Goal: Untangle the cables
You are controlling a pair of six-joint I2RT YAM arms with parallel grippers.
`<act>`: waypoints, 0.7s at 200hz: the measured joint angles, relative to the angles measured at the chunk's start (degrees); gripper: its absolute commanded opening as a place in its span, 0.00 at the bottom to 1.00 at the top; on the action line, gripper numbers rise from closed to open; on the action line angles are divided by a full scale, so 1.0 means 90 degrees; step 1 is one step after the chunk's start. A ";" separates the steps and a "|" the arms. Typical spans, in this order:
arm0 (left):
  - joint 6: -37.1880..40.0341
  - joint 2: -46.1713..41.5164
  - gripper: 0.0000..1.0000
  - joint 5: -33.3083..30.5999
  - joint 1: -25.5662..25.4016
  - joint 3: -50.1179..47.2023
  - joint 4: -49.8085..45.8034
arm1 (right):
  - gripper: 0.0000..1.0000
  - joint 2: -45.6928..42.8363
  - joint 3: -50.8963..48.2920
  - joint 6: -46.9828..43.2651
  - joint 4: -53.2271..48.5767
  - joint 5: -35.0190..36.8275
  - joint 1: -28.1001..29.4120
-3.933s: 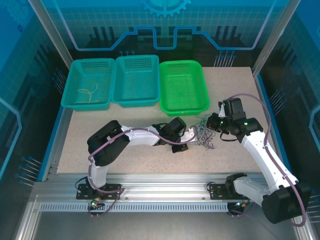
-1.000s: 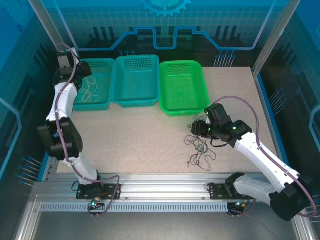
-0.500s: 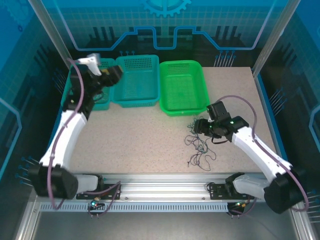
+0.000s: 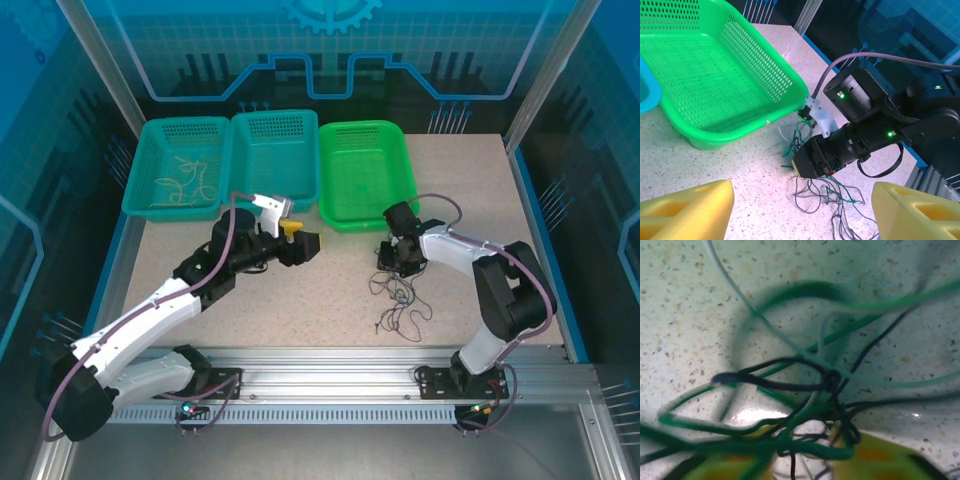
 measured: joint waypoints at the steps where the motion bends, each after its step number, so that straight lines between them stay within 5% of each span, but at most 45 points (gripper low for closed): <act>1: 0.0007 0.0000 0.75 -0.0007 0.0000 0.0000 -0.0002 | 0.09 0.0000 0.0000 0.0017 0.0002 -0.0002 0.0000; 11: 0.0100 -0.0005 0.75 -0.0085 0.0000 0.0007 -0.0049 | 0.00 -0.0027 0.0000 -0.0119 0.0029 0.0063 0.0000; 38: 0.0257 0.0056 0.76 -0.0270 0.0000 0.0335 -0.0607 | 0.00 -0.0457 -0.0151 -0.0282 0.0024 0.0304 0.0005; 72: 0.0364 0.0296 0.78 -0.0325 0.0002 0.1149 -0.1270 | 0.00 -0.2127 -0.0787 -0.0920 -0.0032 0.0374 0.0124; 106: 0.0226 0.0622 0.80 -0.0073 0.0002 0.1591 -0.1588 | 0.00 -0.3655 -0.1273 -0.1999 0.0352 0.0342 0.1003; 140: -0.0155 0.1132 0.84 0.0333 0.0000 0.1695 -0.1591 | 0.00 -0.4148 -0.1831 -0.2977 0.1343 0.0087 0.1620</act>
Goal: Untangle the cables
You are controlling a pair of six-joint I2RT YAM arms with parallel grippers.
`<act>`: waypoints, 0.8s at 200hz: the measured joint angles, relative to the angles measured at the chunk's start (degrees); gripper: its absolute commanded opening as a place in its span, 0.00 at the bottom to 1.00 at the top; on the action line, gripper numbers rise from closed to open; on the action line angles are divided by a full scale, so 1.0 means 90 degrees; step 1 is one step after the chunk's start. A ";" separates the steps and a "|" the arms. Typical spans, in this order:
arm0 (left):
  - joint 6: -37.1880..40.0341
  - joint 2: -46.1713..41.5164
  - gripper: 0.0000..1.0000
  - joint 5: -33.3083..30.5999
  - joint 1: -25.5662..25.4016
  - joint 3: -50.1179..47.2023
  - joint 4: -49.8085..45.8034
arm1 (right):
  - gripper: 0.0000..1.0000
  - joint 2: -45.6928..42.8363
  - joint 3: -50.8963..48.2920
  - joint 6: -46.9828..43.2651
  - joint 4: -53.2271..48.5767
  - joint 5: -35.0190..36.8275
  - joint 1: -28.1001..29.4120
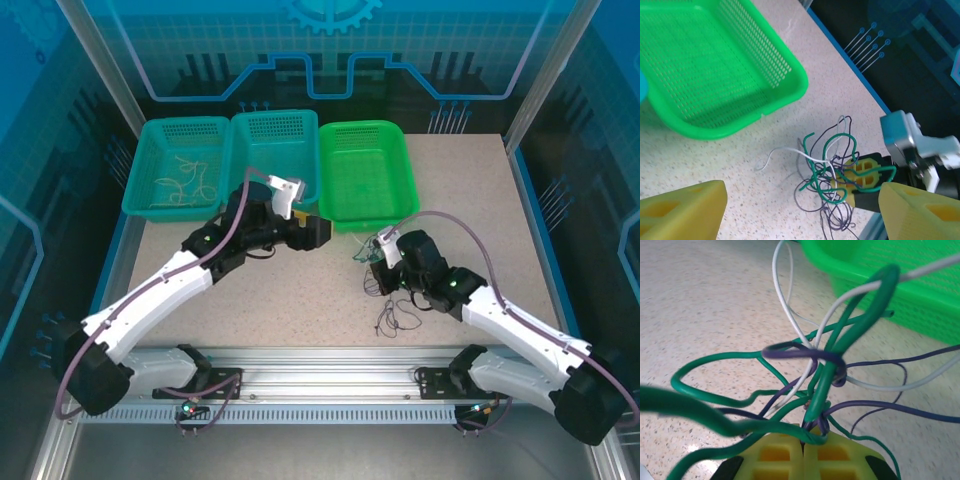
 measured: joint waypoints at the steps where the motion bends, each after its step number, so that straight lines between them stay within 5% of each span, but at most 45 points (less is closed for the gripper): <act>1: -0.0017 0.0010 0.85 0.0012 0.0000 0.0000 -0.0002 | 0.00 0.0000 -0.0012 -0.0019 0.0024 -0.0007 0.0007; 79: -0.1370 0.1316 0.86 0.0663 0.0000 0.0051 0.0374 | 0.00 0.0117 -0.0435 -0.1078 0.1656 -0.0316 0.0362; 117: -0.2246 0.1532 0.44 0.0726 0.0000 -0.0083 0.1190 | 0.00 0.0228 -0.0435 -0.1100 0.1868 -0.0330 0.0391; 147: -0.2679 0.1532 0.02 0.0729 0.0015 -0.0219 0.1596 | 0.00 0.0265 -0.0435 -0.1044 0.1921 -0.0204 0.0398; 160: -0.2705 0.1525 0.00 0.0726 0.0017 -0.0226 0.1683 | 0.00 0.0277 -0.0435 -0.0996 0.1945 -0.0124 0.0398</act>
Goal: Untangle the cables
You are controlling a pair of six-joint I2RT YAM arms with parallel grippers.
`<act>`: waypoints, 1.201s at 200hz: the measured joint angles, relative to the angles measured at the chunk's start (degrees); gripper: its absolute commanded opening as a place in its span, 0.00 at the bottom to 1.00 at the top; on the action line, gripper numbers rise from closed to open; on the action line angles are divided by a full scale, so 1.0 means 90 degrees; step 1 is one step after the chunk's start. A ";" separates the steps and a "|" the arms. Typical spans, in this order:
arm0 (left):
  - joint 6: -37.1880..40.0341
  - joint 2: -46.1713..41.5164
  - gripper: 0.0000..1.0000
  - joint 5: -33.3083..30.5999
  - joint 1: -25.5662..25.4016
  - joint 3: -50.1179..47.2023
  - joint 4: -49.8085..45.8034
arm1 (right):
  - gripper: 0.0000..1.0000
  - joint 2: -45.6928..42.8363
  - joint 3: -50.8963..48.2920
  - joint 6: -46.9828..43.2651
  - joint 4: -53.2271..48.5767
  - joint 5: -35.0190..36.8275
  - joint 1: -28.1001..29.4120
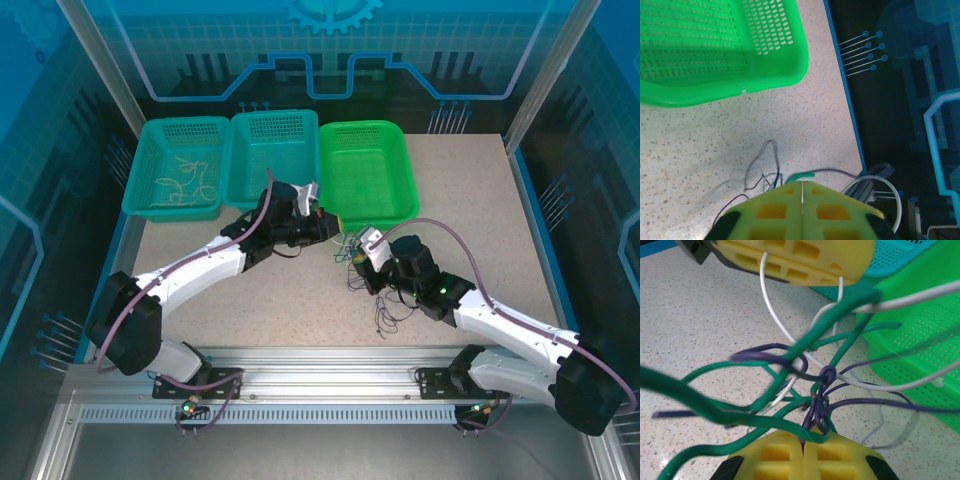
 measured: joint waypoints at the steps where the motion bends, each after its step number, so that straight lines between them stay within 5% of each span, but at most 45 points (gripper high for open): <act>1: 0.0017 0.0000 0.00 0.0000 0.0002 0.0000 0.0000 | 0.00 0.0002 0.0000 0.0002 0.0000 0.0010 0.0000; 31: 0.0153 -0.0112 0.00 -0.0005 0.0063 -0.0034 0.0022 | 0.00 0.0058 0.0000 0.0160 0.0032 0.0168 0.0005; 50: 0.0287 -0.0338 0.00 -0.0015 0.0165 -0.0107 0.0024 | 0.13 0.0168 0.0000 0.0321 0.0022 0.0381 0.0005; 97: 0.0675 -0.1202 0.00 -0.0240 0.0816 -0.0274 -0.0136 | 0.09 0.0714 0.0002 0.1341 -0.0415 0.1246 -0.0092; 157: 0.1549 -0.2220 0.00 -0.0947 0.1460 -0.0270 -0.1149 | 0.11 0.0971 -0.0384 0.3776 -0.1467 0.1863 -0.1562; 206: 0.2033 -0.2548 0.00 -0.1175 0.2021 -0.0107 -0.1763 | 0.20 0.0719 -0.0391 0.4274 -0.1991 0.1588 -0.1848; 240: 0.2543 -0.2261 0.00 -0.1246 0.2958 0.0959 -0.2093 | 0.26 0.0670 0.0063 0.4177 -0.2103 0.0976 -0.1848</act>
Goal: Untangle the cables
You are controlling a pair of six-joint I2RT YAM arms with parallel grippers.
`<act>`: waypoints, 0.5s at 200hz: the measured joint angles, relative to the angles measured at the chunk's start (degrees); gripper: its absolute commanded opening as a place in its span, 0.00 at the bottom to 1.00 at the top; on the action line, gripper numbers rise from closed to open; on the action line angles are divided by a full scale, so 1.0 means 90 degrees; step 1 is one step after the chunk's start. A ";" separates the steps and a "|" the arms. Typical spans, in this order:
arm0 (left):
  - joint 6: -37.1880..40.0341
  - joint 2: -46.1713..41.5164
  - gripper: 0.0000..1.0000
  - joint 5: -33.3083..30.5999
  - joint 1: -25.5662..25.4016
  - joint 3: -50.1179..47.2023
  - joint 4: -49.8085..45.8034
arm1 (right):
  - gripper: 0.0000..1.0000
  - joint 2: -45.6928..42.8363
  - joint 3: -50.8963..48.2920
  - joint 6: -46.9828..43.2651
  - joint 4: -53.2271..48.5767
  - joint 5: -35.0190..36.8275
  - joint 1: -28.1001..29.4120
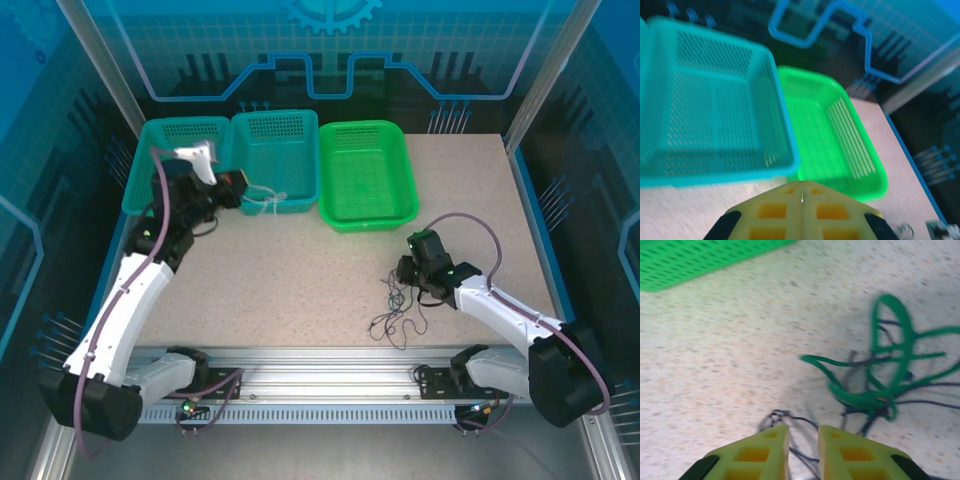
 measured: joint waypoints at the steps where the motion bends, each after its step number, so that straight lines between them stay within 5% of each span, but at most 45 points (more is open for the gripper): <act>1: 0.0024 0.0032 0.00 -0.0010 0.0046 0.0063 0.0002 | 0.26 -0.0005 0.0019 -0.0010 0.0000 -0.0032 0.0000; 82: 0.0255 0.3201 0.00 -0.0760 0.2246 0.2086 0.0277 | 0.66 -0.1260 0.0612 -0.0066 -0.0923 -0.0488 -0.0007; 100: 0.0248 0.3803 0.40 -0.0809 0.2465 0.2161 0.0257 | 0.68 -0.1608 0.0670 -0.0036 -0.1197 -0.0423 -0.0090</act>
